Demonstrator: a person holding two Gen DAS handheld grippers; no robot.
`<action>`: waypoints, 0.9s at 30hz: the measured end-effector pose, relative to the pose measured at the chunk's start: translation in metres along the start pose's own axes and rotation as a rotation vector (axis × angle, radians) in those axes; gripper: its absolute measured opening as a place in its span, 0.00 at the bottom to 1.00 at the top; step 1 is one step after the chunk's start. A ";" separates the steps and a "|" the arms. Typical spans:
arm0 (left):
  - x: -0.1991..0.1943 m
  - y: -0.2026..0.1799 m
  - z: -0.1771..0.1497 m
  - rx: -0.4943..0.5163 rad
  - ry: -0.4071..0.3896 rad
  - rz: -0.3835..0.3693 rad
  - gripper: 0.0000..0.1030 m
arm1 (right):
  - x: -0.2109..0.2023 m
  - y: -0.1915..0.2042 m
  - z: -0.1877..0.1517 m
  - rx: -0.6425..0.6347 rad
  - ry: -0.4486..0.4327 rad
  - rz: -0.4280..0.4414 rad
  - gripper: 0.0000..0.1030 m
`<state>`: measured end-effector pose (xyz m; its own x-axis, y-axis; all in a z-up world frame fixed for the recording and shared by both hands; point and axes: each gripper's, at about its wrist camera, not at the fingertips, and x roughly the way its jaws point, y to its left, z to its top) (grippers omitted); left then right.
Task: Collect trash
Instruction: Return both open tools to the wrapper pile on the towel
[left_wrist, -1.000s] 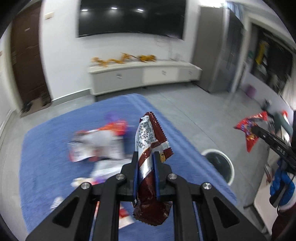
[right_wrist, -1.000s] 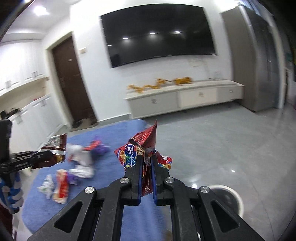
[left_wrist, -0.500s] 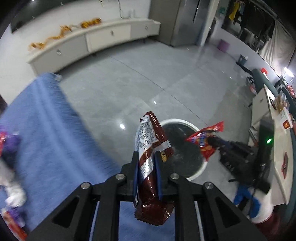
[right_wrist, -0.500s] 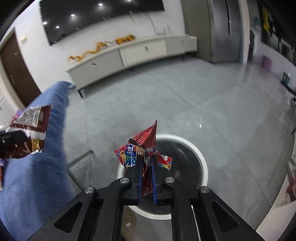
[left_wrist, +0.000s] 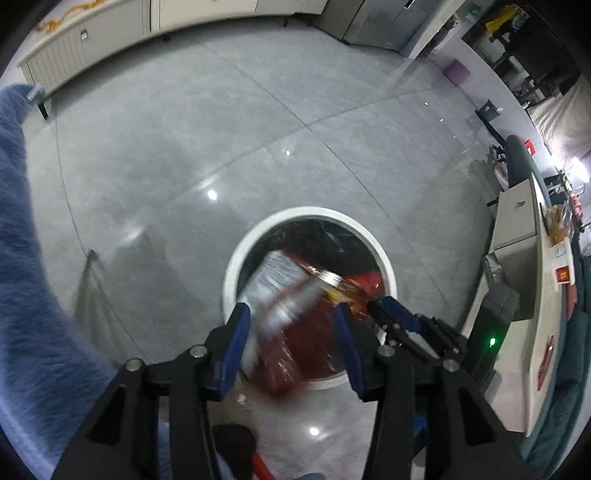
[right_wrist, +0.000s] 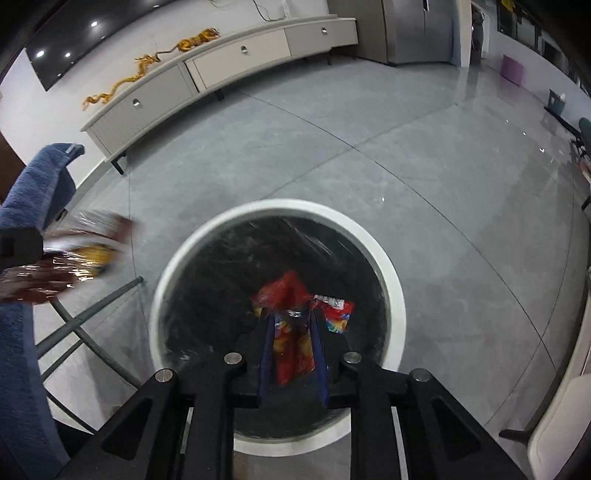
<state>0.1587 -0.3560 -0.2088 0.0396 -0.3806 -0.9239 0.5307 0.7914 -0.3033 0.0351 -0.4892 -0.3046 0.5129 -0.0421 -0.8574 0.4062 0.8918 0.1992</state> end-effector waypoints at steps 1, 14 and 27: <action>0.001 -0.001 0.000 -0.002 0.004 -0.006 0.44 | -0.002 0.000 0.000 0.004 0.001 -0.001 0.21; -0.071 -0.004 -0.027 0.062 -0.179 0.055 0.44 | -0.062 0.024 0.003 0.006 -0.112 0.031 0.34; -0.236 0.093 -0.139 -0.056 -0.522 0.222 0.55 | -0.180 0.178 0.013 -0.244 -0.301 0.268 0.34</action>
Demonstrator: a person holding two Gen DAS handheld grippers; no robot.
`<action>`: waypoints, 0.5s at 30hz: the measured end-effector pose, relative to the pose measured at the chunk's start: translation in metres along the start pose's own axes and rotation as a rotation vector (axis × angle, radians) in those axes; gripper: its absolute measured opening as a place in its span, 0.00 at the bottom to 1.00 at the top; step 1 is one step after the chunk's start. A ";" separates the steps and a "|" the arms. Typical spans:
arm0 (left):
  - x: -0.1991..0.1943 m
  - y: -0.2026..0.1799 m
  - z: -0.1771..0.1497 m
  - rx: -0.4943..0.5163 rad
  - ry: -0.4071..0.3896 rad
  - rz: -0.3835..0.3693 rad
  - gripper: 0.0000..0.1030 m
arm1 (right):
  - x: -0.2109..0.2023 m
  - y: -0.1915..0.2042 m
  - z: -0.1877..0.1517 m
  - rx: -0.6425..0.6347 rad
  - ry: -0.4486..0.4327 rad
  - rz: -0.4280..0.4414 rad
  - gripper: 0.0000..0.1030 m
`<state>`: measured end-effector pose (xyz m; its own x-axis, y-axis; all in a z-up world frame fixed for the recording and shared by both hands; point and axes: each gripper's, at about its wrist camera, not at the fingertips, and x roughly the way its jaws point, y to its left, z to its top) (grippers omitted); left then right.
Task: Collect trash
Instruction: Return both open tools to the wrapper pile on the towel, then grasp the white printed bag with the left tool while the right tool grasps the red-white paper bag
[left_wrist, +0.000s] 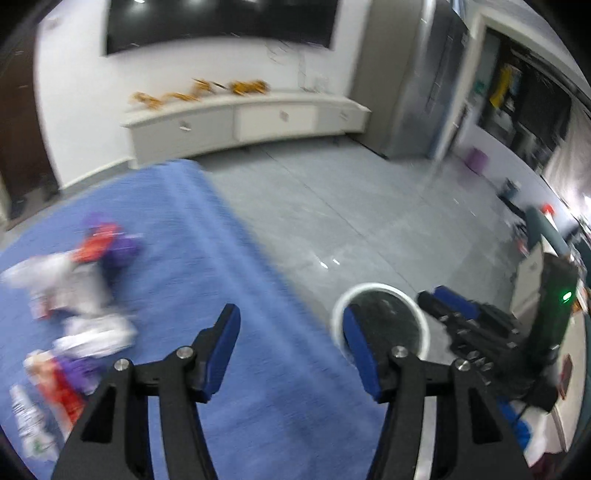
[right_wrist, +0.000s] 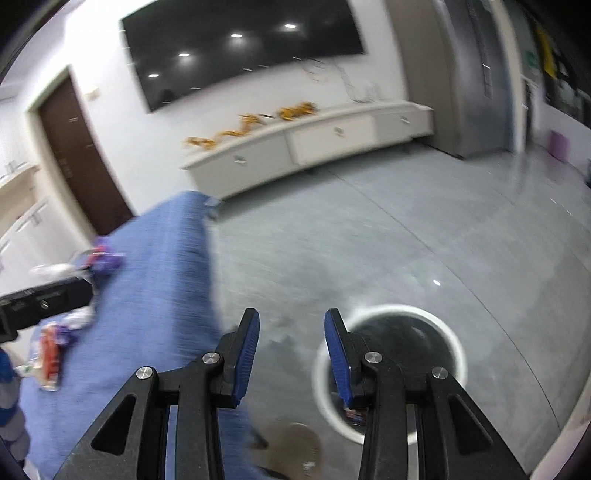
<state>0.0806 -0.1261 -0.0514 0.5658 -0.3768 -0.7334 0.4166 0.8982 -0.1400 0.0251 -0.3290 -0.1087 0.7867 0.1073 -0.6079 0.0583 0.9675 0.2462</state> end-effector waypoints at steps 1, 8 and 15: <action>-0.009 0.012 -0.004 -0.012 -0.015 0.021 0.55 | -0.001 0.013 0.002 -0.018 0.000 0.019 0.34; -0.060 0.127 -0.058 -0.153 -0.081 0.213 0.55 | -0.003 0.107 0.007 -0.116 0.025 0.180 0.37; -0.052 0.208 -0.112 -0.205 -0.031 0.454 0.55 | 0.021 0.188 -0.011 -0.183 0.144 0.310 0.54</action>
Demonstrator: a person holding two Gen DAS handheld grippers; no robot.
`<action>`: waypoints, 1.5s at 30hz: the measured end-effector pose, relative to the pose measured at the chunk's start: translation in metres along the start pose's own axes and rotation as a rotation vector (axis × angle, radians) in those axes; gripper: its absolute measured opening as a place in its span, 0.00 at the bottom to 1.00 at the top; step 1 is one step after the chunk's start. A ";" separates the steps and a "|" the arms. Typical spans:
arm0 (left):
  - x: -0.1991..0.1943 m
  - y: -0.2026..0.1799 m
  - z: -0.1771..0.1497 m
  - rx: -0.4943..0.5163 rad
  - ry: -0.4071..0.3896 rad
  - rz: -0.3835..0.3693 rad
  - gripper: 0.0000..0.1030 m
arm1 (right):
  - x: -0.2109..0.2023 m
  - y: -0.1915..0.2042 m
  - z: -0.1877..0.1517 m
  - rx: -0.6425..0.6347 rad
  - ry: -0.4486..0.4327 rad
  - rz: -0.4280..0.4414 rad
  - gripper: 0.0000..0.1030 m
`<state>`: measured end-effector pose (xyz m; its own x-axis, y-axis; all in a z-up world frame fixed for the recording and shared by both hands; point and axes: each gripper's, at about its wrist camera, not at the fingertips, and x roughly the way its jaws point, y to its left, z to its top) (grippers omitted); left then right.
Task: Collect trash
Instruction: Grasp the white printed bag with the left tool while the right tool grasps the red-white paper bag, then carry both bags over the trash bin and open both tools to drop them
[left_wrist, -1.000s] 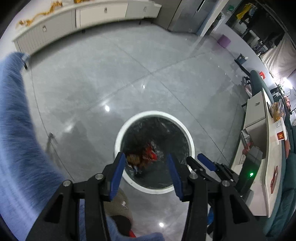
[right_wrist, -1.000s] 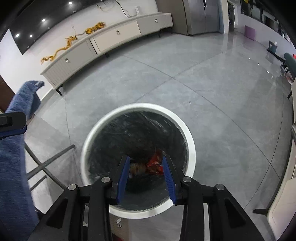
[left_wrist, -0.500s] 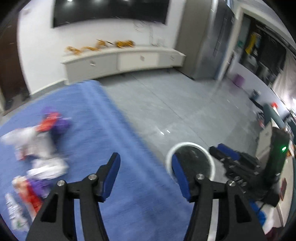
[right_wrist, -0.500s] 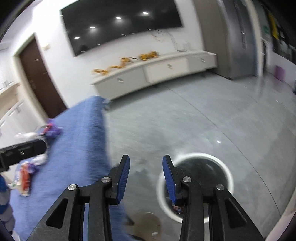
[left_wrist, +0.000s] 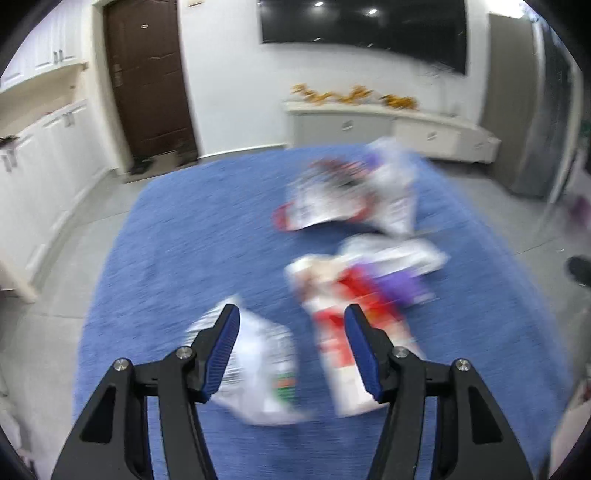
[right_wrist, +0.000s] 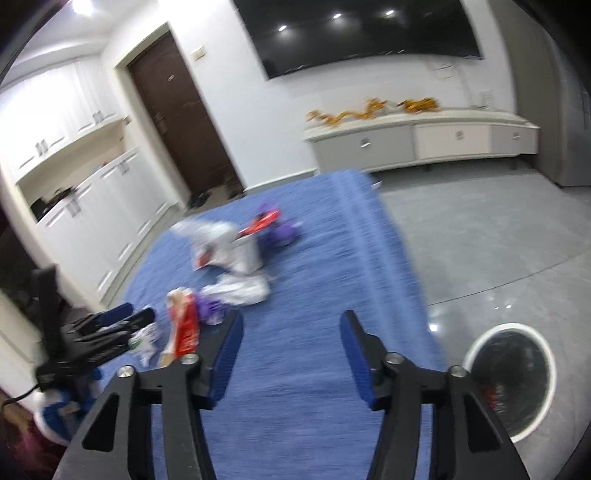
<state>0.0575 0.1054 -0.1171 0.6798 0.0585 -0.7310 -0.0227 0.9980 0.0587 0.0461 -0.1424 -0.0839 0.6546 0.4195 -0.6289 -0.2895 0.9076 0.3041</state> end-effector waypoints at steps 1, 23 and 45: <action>0.006 0.005 -0.004 0.000 0.012 0.015 0.55 | 0.007 0.008 -0.001 -0.008 0.017 0.014 0.54; 0.013 0.076 -0.046 -0.179 0.028 -0.166 0.34 | 0.145 0.089 -0.020 -0.063 0.335 0.162 0.36; -0.039 0.075 -0.047 -0.190 -0.020 -0.242 0.14 | 0.073 0.073 -0.017 -0.066 0.148 0.271 0.20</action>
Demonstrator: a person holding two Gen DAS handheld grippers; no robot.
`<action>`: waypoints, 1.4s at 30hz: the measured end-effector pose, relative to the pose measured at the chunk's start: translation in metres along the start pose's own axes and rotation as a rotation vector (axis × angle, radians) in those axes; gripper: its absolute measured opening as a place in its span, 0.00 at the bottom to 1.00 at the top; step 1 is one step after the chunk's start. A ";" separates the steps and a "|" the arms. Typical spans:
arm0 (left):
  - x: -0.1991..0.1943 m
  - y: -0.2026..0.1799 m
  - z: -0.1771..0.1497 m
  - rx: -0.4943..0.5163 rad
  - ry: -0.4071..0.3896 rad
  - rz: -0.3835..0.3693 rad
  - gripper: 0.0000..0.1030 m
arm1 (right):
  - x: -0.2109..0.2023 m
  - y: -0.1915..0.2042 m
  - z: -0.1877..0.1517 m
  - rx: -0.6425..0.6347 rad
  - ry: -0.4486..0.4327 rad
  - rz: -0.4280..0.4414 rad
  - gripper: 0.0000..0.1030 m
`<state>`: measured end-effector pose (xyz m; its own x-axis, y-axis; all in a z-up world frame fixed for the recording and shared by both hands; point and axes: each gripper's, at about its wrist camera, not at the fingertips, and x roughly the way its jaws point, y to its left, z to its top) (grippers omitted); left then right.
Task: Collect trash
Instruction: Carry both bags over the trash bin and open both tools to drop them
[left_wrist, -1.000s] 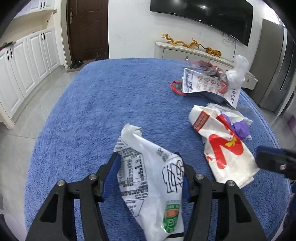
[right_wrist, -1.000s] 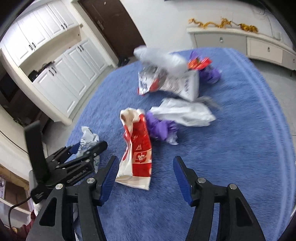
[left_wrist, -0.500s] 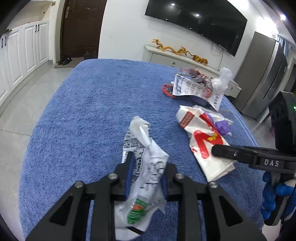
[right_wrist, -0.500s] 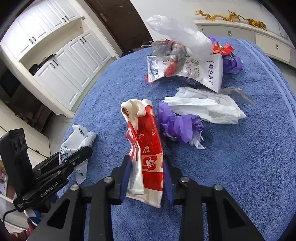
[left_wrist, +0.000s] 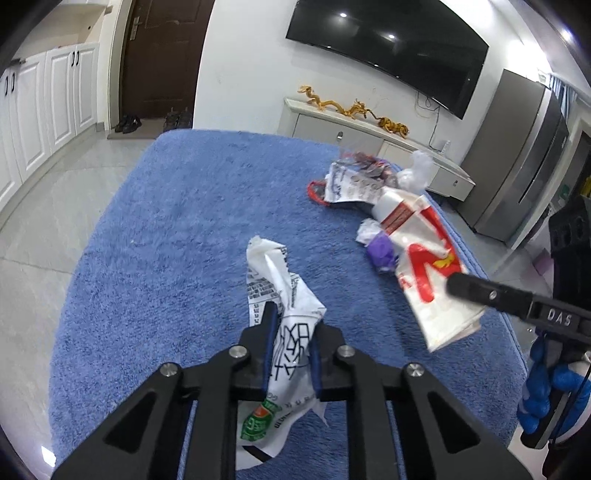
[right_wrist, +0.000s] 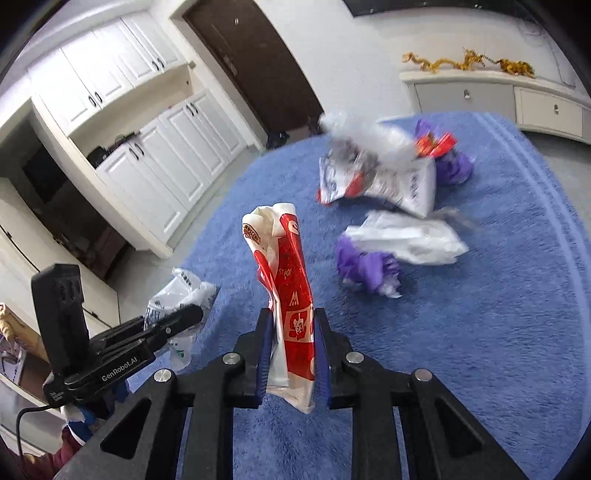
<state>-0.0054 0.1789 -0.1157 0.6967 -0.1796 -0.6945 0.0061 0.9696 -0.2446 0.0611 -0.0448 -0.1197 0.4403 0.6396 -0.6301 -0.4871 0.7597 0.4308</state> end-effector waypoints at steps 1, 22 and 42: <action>-0.003 -0.004 0.002 0.007 -0.006 0.001 0.14 | -0.011 -0.004 0.000 0.006 -0.025 -0.002 0.20; 0.034 -0.227 0.046 0.339 0.095 -0.221 0.14 | -0.204 -0.167 -0.056 0.250 -0.356 -0.360 0.20; 0.192 -0.497 0.001 0.593 0.400 -0.422 0.16 | -0.254 -0.335 -0.148 0.596 -0.286 -0.713 0.20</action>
<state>0.1261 -0.3369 -0.1268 0.2441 -0.4848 -0.8398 0.6647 0.7143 -0.2191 0.0004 -0.4786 -0.1999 0.6892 -0.0490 -0.7229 0.3919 0.8644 0.3150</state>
